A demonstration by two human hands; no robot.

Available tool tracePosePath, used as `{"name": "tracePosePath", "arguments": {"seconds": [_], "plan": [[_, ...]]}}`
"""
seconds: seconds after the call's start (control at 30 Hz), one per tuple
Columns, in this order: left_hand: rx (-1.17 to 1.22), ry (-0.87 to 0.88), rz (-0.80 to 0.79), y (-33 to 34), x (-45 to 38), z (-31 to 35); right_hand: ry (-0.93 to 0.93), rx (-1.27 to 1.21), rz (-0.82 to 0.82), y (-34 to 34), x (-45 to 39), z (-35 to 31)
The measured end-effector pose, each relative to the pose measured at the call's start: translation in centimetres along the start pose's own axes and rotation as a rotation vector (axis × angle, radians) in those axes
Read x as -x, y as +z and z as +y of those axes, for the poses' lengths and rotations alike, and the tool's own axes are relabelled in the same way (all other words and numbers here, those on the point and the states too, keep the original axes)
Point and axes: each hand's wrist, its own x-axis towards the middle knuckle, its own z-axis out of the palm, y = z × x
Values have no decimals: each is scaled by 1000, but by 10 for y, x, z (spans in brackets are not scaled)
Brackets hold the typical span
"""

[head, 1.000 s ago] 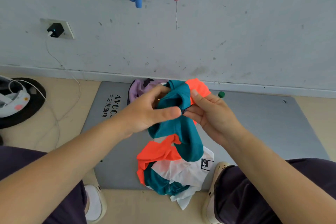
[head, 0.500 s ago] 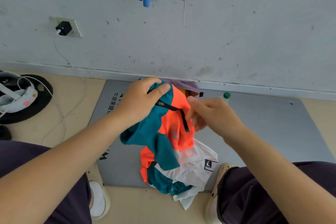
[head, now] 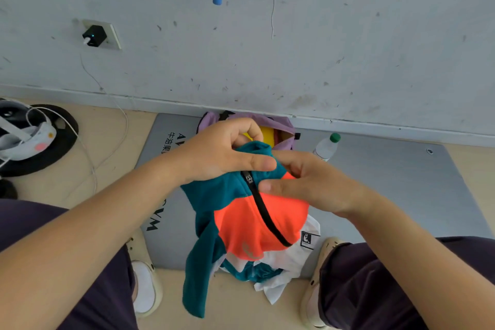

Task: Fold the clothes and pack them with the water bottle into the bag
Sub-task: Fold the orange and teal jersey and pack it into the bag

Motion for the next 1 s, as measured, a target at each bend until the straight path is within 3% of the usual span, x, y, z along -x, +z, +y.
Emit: {"name": "tracePosePath", "arguments": {"seconds": [0.1,0.23,0.37,0.47,0.53,0.63,0.83,1.0], "plan": [[-25,-65,6,-7,-1,-11,-32,-15,136,-11,2,2],[-106,-182,18,-18,-1,-32,-104,-358,275,-25,6,1],[24,-334,243,-3,-2,-53,-151,-473,327,-32,8,-1],[88,-330,48,20,-3,-60,-129,-516,318,-29,7,1],[83,-293,39,31,-4,-61,-103,-520,306,-26,6,2],[50,-299,168,34,-8,-63,-77,-503,258,-22,7,3],[-109,-271,185,29,-6,-64,-74,-478,281,-24,8,6],[148,-168,467,7,-9,-55,-1,-223,385,-34,9,13]]}}
